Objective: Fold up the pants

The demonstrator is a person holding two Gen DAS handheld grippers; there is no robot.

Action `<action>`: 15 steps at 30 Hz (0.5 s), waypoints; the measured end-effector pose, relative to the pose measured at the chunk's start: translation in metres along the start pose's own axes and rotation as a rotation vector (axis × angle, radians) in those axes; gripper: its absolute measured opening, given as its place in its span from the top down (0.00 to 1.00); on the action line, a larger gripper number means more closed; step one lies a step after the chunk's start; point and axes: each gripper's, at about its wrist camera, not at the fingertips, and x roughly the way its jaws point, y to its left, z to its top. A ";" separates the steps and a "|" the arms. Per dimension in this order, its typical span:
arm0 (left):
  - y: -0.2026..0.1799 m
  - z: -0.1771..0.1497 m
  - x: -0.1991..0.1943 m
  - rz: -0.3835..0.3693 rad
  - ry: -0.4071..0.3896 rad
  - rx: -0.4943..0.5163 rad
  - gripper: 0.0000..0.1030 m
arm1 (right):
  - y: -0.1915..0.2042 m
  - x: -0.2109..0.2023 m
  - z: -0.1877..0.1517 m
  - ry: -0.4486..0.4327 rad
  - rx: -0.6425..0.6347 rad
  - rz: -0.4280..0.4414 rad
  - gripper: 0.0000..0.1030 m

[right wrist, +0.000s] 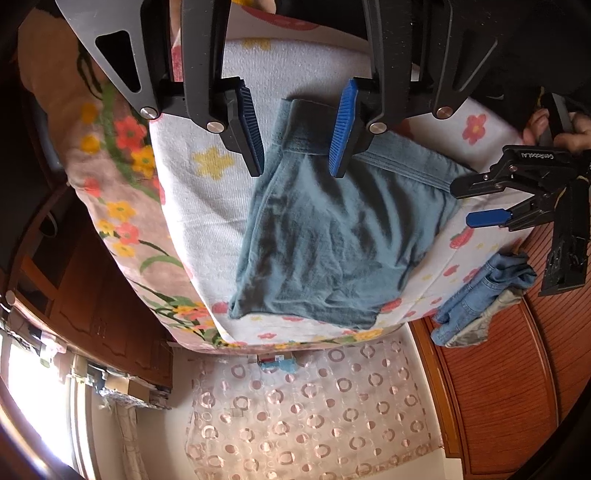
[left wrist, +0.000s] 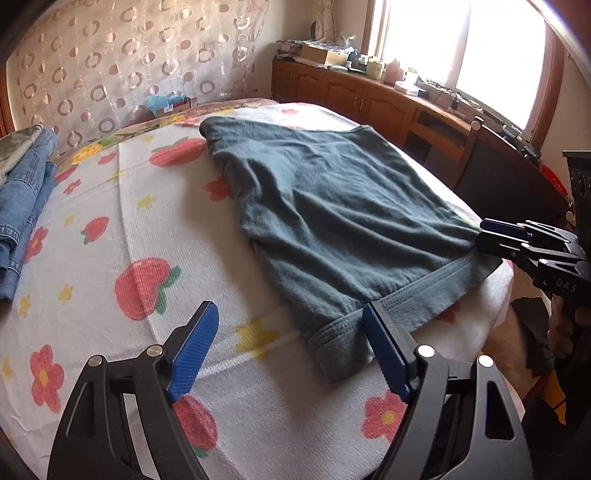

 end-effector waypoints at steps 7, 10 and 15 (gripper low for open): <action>0.000 -0.003 0.000 -0.015 -0.004 -0.002 0.21 | 0.000 0.013 -0.003 0.026 0.011 -0.019 0.53; -0.001 -0.004 0.000 -0.013 -0.016 0.001 0.21 | -0.002 0.013 -0.003 0.024 0.021 -0.020 0.50; -0.001 -0.007 -0.001 -0.016 -0.036 0.006 0.21 | -0.002 0.009 -0.007 0.022 0.015 0.000 0.50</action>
